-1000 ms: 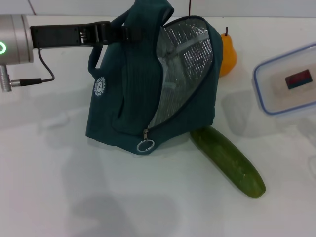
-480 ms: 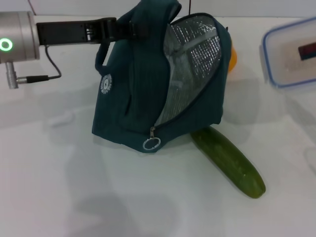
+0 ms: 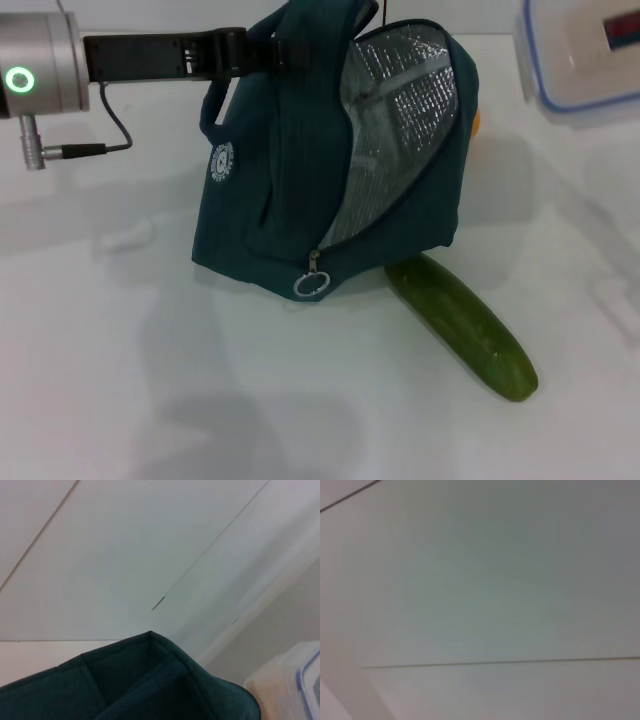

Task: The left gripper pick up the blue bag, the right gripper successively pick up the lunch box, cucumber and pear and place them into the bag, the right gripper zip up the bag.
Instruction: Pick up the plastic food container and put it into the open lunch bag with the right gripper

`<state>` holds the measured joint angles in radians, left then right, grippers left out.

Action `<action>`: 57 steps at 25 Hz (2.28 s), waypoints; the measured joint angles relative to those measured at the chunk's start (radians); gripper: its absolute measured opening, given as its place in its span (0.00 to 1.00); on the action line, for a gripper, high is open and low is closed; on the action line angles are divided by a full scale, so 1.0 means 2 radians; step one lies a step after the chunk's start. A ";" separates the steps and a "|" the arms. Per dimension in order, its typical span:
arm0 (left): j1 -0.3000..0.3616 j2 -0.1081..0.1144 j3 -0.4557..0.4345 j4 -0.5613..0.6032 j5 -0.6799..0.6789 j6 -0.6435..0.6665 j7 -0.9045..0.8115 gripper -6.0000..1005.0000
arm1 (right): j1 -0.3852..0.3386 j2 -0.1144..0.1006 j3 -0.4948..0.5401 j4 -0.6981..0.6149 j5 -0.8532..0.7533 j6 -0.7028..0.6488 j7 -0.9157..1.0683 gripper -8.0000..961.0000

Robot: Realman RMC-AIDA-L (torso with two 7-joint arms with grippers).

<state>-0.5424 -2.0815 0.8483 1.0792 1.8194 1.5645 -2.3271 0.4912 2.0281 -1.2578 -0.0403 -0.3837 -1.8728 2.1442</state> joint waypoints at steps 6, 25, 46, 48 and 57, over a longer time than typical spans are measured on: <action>-0.008 0.000 0.001 -0.003 0.002 0.000 0.000 0.05 | 0.039 0.000 -0.002 0.000 0.009 0.008 -0.003 0.11; -0.028 0.000 0.010 -0.016 -0.001 -0.005 0.016 0.05 | 0.086 0.000 -0.120 -0.054 0.009 0.162 -0.034 0.13; -0.043 0.001 0.010 -0.025 -0.003 -0.007 0.026 0.05 | 0.103 0.000 -0.355 -0.155 0.085 0.352 -0.069 0.15; -0.043 0.001 0.010 -0.025 -0.003 -0.007 0.026 0.05 | 0.098 0.000 -0.356 -0.157 0.085 0.353 -0.068 0.15; -0.039 0.001 0.009 -0.025 -0.003 -0.007 0.026 0.05 | 0.064 0.000 -0.352 -0.162 0.102 0.343 -0.064 0.29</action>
<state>-0.6208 -2.0799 0.8667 1.0302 1.8129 1.5508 -2.2749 0.6191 2.0278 -1.9608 -0.3644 -0.1793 -1.1858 2.0172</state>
